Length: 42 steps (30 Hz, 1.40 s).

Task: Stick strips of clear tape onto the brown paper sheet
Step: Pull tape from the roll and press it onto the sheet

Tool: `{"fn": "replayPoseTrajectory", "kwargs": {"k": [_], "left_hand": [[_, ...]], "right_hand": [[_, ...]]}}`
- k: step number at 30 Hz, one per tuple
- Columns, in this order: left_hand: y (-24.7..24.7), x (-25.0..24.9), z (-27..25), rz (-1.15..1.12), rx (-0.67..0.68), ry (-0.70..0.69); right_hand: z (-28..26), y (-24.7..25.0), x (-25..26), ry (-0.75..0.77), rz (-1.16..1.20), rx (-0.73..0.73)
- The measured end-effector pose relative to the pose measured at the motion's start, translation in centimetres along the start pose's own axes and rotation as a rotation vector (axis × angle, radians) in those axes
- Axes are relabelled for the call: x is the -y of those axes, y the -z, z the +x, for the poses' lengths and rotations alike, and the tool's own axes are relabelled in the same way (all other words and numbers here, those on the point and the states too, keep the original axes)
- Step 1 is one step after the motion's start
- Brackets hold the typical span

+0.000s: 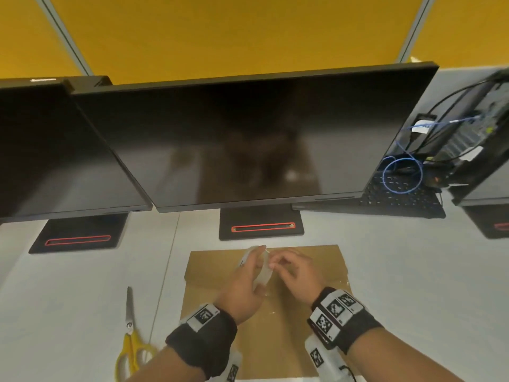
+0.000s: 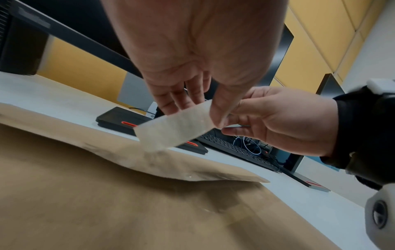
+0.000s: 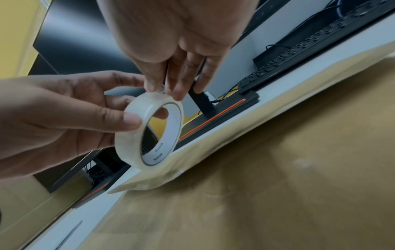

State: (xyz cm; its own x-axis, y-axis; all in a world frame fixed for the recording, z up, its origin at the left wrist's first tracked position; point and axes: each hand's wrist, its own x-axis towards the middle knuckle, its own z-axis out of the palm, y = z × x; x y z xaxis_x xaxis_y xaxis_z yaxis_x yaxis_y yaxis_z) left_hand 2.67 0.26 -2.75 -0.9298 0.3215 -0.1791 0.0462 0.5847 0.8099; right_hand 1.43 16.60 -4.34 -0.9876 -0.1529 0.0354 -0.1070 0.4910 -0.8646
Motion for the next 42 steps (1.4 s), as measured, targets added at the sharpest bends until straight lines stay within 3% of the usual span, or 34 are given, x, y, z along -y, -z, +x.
{"fn": "replayPoseTrajectory", "kwargs": {"k": [7, 11, 25, 30, 34, 37, 42], "left_hand": [[-1.5, -1.5, 1.3, 0.184, -0.041, -0.045], [-2.4, -2.4, 2.9, 0.259, 0.007, -0.049], [-4.5, -4.5, 6.1, 0.565, 0.046, 0.078], [-3.2, -4.8, 6.1, 0.446, 0.148, 0.037], [-1.4, -3.2, 5.9, 0.101, 0.270, 0.058], [-2.0, -3.5, 5.8, 0.205, 0.272, -0.015], [-3.4, -4.7, 6.1, 0.401, 0.138, -0.005]], "right_hand": [[-0.3, 3.2, -2.4, -0.148, 0.075, -0.079], [-1.0, 4.2, -4.1, -0.232, 0.075, -0.060], [-1.4, 7.4, -6.2, -0.293, 0.032, -0.033], [-1.1, 9.4, -6.6, -0.325, 0.080, -0.011], [-1.1, 11.2, -7.4, -0.350, 0.142, 0.092], [-0.8, 11.4, -7.3, -0.337, 0.113, 0.133], [-0.7, 11.6, -7.6, -0.319, 0.021, 0.122]]}}
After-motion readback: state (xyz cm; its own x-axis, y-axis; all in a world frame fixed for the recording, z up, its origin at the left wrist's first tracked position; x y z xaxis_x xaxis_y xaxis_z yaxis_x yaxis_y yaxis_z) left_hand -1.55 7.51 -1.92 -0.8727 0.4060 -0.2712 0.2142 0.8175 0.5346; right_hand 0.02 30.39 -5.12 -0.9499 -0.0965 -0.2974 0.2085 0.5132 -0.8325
